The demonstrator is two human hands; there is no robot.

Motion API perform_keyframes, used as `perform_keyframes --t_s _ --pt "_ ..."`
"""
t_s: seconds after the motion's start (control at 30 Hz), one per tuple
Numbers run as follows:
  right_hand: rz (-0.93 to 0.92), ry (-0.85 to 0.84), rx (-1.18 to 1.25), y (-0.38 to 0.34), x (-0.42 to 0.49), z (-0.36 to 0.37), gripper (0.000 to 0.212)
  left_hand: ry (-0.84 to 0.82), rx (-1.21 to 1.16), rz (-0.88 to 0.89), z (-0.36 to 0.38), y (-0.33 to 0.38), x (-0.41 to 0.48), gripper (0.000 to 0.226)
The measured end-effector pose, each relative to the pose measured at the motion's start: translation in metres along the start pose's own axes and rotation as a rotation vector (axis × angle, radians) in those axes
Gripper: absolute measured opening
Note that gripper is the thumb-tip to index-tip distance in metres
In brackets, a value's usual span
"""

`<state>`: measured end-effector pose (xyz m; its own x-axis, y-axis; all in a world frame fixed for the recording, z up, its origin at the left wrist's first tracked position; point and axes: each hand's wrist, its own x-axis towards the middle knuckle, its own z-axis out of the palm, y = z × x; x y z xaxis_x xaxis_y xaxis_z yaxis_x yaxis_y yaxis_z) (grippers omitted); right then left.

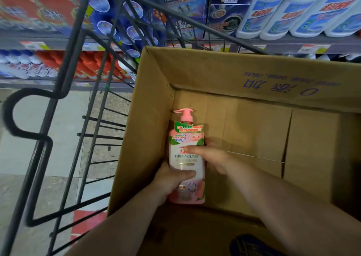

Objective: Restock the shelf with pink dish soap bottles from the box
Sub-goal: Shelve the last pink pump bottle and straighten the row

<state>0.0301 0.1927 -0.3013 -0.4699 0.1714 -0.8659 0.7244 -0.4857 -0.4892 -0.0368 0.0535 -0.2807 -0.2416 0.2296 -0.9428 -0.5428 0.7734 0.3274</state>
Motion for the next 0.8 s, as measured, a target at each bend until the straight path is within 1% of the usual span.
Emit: perform_keyframes --t_s 0.07,0.1,0.23,0.33,0.4,0.43,0.5,0.63,0.73,0.8 --pt "-0.017 0.007 -0.008 -0.004 -0.009 -0.004 0.032 -0.039 0.028 0.045 0.003 0.002 -0.007 0.039" --pt "-0.029 0.014 -0.009 -0.006 -0.014 -0.006 0.033 -0.041 0.038 0.068 0.004 0.004 -0.013 0.037" --pt "-0.075 0.057 -0.007 -0.017 -0.046 -0.010 0.034 -0.043 0.098 0.169 0.006 0.017 -0.044 0.042" --pt "-0.151 0.098 -0.051 -0.035 -0.077 -0.011 0.030 -0.077 0.117 0.234 0.007 0.026 -0.073 0.039" --pt "-0.184 0.114 -0.100 -0.050 -0.100 -0.012 0.034 -0.090 0.111 0.274 0.010 0.032 -0.094 0.036" --pt "-0.201 0.119 -0.124 -0.058 -0.110 -0.012 0.040 -0.085 0.111 0.297 0.012 0.036 -0.104 0.034" --pt "-0.239 0.130 -0.156 -0.074 -0.132 -0.013 0.049 -0.058 0.102 0.340 0.016 0.045 -0.123 0.030" --pt "-0.361 0.153 -0.204 -0.107 -0.174 -0.011 0.047 0.012 0.104 0.444 0.019 0.065 -0.164 0.024" --pt "-0.453 0.151 -0.223 -0.128 -0.200 -0.005 0.048 0.063 0.096 0.527 0.016 0.074 -0.194 0.029" --pt "-0.518 0.123 -0.241 -0.140 -0.216 0.002 0.054 0.104 0.051 0.589 0.012 0.076 -0.214 0.033"
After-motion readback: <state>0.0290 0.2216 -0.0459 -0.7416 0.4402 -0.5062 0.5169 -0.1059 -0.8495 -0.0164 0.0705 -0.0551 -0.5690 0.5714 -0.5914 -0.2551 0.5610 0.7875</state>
